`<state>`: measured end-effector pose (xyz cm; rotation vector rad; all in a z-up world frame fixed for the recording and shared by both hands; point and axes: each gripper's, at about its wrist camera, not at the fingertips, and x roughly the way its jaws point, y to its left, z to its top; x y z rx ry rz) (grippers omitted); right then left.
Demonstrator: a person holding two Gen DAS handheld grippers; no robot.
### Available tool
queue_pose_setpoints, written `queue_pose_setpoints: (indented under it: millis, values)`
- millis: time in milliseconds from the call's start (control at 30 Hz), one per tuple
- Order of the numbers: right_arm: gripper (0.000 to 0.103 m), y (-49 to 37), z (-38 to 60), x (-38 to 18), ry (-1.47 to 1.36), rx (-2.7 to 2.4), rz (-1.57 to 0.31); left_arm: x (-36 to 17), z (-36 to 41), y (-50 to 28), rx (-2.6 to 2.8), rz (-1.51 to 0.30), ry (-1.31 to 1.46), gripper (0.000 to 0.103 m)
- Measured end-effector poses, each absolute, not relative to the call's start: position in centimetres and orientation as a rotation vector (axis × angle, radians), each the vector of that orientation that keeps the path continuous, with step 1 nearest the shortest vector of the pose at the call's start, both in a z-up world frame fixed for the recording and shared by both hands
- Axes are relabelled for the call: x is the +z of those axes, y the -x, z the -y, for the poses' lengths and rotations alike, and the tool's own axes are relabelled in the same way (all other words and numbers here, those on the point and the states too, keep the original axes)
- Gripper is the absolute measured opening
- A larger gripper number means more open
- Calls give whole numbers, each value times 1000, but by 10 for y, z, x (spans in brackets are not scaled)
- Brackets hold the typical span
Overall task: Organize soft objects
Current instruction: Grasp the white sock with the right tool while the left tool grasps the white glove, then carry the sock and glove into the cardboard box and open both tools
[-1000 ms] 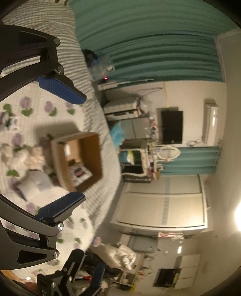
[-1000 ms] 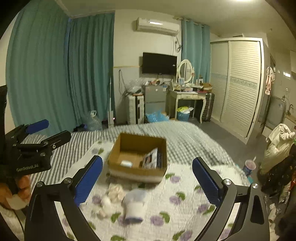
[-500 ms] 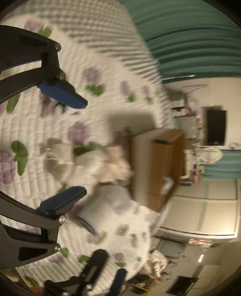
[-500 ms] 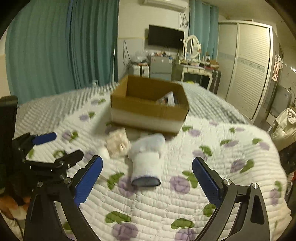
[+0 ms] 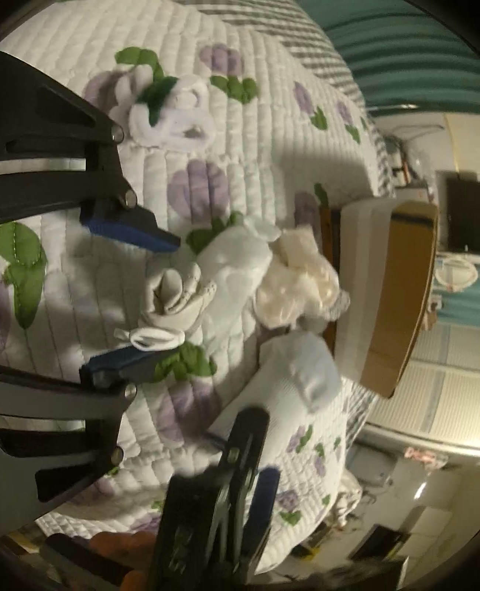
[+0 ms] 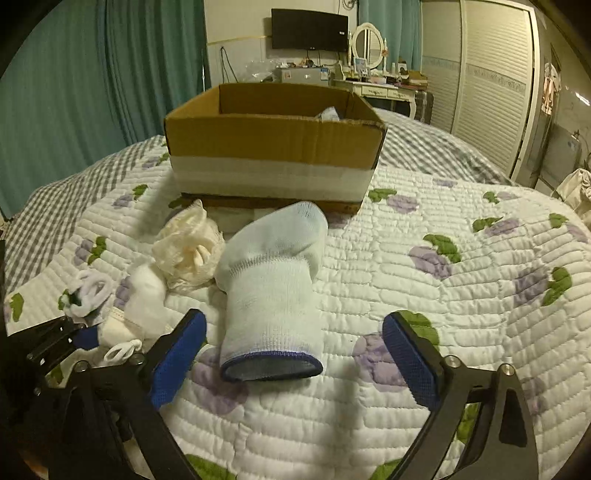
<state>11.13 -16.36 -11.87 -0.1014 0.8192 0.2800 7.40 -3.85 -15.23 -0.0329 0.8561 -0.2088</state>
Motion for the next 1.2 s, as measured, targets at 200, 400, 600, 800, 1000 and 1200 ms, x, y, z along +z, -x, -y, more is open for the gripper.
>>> queue_pose_setpoints:
  millis: [200, 400, 600, 800, 1000, 1200]
  values:
    - [34, -117, 163, -130, 48, 347, -864, -148, 41, -72, -250, -845, 32, 26]
    - [20, -100, 161, -120, 59, 370, -830, -140, 39, -59, -252, -841, 48, 24]
    - [18, -74, 169, -101, 65, 371, -801, -116, 42, -37, -243, -801, 42, 24]
    - [18, -42, 174, -69, 87, 376, -734, -88, 46, -18, -228, -764, 47, 24]
    - [17, -20, 177, -35, 91, 394, -672, -52, 50, -10, -231, -709, 41, 24]
    - [17, -30, 179, 17, 120, 418, -585, -1, 58, -31, -237, -611, -18, 24]
